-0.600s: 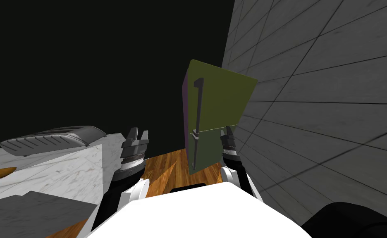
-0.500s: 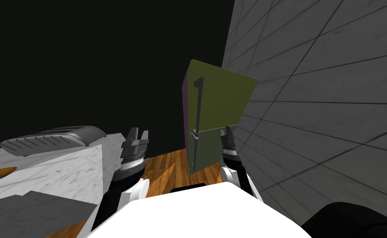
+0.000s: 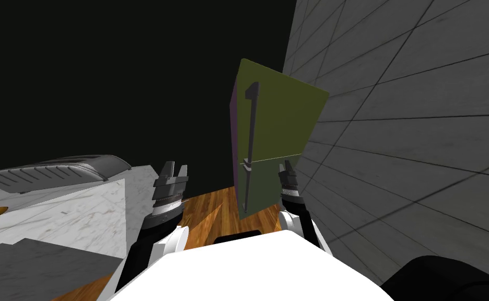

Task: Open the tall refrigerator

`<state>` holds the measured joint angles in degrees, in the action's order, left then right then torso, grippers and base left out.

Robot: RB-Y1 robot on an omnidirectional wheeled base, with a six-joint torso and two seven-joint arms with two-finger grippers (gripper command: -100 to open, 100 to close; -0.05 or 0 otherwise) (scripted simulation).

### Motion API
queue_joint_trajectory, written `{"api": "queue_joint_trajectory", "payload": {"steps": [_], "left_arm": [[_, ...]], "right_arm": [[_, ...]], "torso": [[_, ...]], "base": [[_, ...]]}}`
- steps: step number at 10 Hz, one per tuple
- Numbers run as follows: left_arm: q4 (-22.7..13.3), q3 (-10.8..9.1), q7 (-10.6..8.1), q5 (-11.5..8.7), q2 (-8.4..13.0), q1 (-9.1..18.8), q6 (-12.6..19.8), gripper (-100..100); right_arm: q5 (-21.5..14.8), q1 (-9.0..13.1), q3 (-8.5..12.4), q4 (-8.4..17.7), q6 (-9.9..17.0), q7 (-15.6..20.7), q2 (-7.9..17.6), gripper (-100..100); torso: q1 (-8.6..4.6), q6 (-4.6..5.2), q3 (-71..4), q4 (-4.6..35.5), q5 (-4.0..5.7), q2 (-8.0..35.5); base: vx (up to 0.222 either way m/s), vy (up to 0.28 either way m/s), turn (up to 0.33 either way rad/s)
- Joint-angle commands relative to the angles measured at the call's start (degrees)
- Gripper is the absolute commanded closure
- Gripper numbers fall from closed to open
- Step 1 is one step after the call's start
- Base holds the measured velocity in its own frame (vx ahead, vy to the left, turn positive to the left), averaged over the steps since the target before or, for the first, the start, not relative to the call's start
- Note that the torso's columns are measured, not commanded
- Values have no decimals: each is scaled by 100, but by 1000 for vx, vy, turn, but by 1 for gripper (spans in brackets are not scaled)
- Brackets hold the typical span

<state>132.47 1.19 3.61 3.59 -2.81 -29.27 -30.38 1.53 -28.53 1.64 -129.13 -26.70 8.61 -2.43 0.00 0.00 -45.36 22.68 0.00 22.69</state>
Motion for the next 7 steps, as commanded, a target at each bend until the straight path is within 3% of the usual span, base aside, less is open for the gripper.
{"api": "queue_joint_trajectory", "payload": {"steps": [1, 3, 4, 7], "left_arm": [[0, 0, 0, 0, 0, 0, 0, 0], [0, 0, 0, 0, 0, 0, 0, 0], [0, 0, 0, 0, 0, 0, 0, 0], [-2, 1, 0, 0, -1, -1, 0, 0]], "right_arm": [[0, 0, 0, 0, 0, 0, 0, 0], [0, 0, 0, 0, 0, 0, 0, 0], [-40, -13, 39, 42, 27, 22, 286, -100], [-130, -43, 130, 138, 89, 73, 690, -100]], "torso": [[0, 0, -845, 423, 0, 424], [0, 0, -2537, 1269, 0, 1270], [0, 0, -3383, 1692, 0, 1693], [8, 0, -3914, 1954, -3, 1955]], "base": [[0, 0, 0], [0, 0, 0], [7, 32, 6], [2, 63, 3]]}}
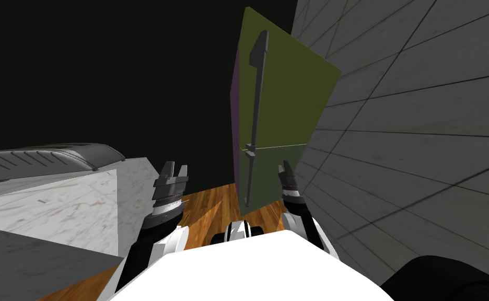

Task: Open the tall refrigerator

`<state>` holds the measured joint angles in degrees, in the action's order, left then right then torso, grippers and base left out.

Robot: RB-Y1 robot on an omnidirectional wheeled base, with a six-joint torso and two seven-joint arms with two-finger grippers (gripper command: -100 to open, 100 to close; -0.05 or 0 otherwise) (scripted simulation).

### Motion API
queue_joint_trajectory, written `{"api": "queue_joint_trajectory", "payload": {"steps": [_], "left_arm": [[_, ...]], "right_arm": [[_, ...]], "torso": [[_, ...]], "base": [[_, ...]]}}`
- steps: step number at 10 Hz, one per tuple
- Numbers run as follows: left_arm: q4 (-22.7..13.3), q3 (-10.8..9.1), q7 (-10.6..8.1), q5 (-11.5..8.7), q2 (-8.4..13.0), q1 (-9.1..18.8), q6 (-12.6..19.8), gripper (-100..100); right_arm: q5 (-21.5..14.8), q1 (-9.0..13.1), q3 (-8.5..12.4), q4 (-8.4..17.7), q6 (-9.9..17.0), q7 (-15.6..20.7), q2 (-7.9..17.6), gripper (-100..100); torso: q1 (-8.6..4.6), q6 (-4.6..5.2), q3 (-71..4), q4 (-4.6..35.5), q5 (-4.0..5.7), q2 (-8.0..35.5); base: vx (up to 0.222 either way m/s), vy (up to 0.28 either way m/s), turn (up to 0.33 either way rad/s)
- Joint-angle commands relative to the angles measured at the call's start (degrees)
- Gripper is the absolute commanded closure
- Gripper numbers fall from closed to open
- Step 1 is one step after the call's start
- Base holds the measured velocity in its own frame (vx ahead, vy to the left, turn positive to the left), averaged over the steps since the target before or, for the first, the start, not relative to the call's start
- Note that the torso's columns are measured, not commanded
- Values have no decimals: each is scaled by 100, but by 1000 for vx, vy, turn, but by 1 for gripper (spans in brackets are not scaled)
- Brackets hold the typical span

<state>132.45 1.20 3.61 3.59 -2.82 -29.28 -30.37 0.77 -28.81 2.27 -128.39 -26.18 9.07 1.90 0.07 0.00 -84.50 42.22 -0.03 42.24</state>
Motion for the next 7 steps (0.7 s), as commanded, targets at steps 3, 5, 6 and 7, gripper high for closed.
{"api": "queue_joint_trajectory", "payload": {"steps": [3, 5, 6, 7], "left_arm": [[0, 0, 0, 0, 0, 0, 0, 0], [0, 1, 0, 0, -1, 0, 0, 0], [0, 1, 0, 0, -1, 0, 0, 0], [0, 1, 0, 0, -1, 0, 0, 0]], "right_arm": [[-260, -86, 278, 287, 179, 144, 778, -100], [-429, -144, 455, 470, 294, 242, 1140, -100], [-518, -175, 549, 566, 355, 295, 1300, -100], [-609, -207, 647, 665, 416, 349, 1456, -100]], "torso": [[6, 0, -7, 6, -1, 3], [7, 0, -2, 8, -1, 12], [-7, 0, -5, 8, 2, 7], [3, 0, -12, 4, 1, -5]], "base": [[13, 125, 7], [-2, 170, 4], [40, 207, 8], [18, 232, 0]]}}
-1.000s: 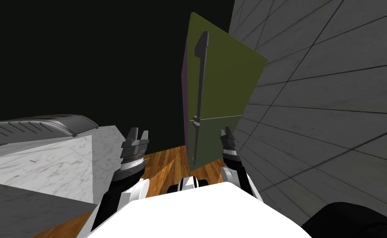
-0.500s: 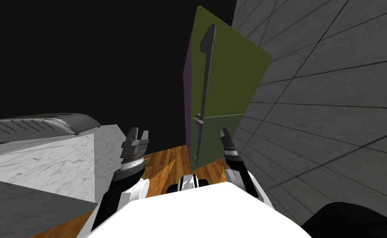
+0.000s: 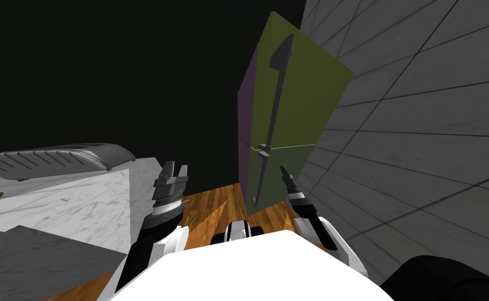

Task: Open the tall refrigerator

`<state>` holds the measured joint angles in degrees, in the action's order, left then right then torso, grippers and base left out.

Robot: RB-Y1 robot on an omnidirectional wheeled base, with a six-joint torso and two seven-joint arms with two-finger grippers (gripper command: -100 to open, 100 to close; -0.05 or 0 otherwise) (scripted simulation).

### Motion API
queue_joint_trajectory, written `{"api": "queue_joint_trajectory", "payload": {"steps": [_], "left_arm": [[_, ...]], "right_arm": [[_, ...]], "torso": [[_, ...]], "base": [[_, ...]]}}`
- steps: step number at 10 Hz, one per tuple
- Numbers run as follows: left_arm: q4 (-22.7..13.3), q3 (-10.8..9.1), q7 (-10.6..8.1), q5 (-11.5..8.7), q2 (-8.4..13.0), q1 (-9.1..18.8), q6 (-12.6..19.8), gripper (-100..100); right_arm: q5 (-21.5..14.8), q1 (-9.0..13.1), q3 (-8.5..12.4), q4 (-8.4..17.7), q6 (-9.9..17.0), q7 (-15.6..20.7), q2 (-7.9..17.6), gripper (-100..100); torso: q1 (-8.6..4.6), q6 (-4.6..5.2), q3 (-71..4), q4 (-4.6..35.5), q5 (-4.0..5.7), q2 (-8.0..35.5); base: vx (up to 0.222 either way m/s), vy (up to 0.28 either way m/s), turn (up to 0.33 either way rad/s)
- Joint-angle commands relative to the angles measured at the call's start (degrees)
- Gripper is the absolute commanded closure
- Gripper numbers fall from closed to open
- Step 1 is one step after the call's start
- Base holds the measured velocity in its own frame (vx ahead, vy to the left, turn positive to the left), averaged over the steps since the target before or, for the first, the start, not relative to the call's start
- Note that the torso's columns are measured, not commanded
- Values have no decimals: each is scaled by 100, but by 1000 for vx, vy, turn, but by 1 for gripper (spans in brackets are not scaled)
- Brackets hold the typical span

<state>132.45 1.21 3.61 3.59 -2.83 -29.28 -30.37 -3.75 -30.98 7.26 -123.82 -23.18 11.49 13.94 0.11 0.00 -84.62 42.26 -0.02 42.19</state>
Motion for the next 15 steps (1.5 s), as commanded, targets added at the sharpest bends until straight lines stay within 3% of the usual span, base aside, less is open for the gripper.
{"api": "queue_joint_trajectory", "payload": {"steps": [1, 15], "left_arm": [[0, 0, 0, 0, 0, 0, 0, 0], [0, -1, 0, 0, 1, 0, 0, 0]], "right_arm": [[-249, -23, 247, 308, 177, 162, 405, -100], [-1317, -428, 1543, 1542, 869, 878, 2425, -100]], "torso": [[2, 0, 2, 1, -2, 6], [-13, 0, 4, 2, 3, 9]], "base": [[-16, 208, 2], [30, 165, -11]]}}
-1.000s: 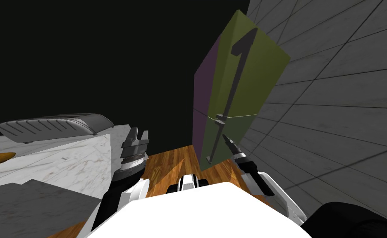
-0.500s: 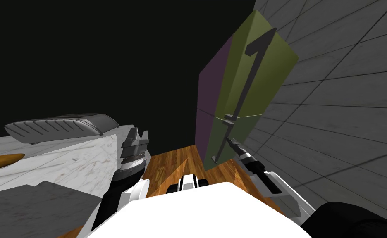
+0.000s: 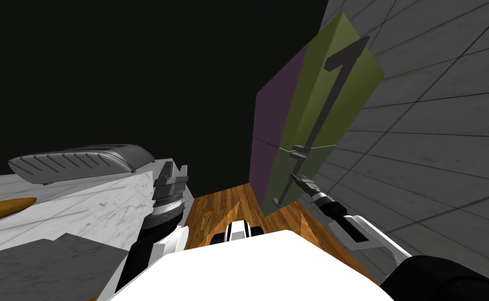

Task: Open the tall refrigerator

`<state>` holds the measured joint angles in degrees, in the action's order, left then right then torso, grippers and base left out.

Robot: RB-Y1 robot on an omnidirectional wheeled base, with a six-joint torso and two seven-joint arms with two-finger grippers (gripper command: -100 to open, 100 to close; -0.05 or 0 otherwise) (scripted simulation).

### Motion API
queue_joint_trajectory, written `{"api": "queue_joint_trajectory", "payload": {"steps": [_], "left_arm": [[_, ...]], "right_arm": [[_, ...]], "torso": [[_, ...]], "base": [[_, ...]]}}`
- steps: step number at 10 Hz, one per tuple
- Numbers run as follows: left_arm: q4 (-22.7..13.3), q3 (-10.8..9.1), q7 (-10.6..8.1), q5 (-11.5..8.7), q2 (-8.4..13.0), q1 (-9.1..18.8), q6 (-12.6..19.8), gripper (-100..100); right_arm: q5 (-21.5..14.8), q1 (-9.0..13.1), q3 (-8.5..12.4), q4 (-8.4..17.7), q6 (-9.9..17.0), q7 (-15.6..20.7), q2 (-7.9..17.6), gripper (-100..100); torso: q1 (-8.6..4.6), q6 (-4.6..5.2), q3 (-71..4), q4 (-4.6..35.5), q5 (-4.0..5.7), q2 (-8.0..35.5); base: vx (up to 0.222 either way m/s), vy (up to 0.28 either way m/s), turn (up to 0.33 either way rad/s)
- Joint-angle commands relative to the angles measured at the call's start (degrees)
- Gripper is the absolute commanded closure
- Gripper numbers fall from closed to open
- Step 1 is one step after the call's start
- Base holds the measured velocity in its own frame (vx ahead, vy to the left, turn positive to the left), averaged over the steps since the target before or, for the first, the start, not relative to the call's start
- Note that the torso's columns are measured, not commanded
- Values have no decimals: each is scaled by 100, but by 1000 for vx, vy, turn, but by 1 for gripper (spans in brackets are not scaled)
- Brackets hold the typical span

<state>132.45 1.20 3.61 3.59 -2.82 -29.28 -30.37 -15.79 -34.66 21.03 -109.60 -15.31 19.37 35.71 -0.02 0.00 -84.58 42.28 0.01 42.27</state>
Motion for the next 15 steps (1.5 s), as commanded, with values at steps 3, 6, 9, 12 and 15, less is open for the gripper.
{"api": "queue_joint_trajectory", "payload": {"steps": [3, 6, 9, 12, 15], "left_arm": [[0, 0, 0, 0, 0, 0, 0, 0], [0, 0, 0, 0, 0, 0, 0, 0], [0, 0, 0, 0, 0, 0, 0, 0], [0, 0, 0, 0, 0, 0, 0, 0], [0, 0, 0, 0, 0, 0, 0, 0]], "right_arm": [[-337, -164, 494, 372, 216, 273, 754, -100], [-578, -278, 860, 659, 362, 478, 1298, -100], [-820, -394, 1242, 958, 512, 693, 1787, -100], [-1037, -501, 1593, 1227, 646, 891, 2187, -100], [-1230, -597, 1913, 1469, 765, 1072, 2560, -100]], "torso": [[6, 1, 6, 3, -1, 8], [0, 0, 1, 0, 0, 2], [1, 0, -1, -1, -1, -2], [-2, 0, 3, 1, 0, 5], [-4, -2, 1, 0, 0, 1]], "base": [[26, 149, -26], [26, 157, -29], [34, 162, -32], [22, 144, -30], [20, 121, -27]]}}
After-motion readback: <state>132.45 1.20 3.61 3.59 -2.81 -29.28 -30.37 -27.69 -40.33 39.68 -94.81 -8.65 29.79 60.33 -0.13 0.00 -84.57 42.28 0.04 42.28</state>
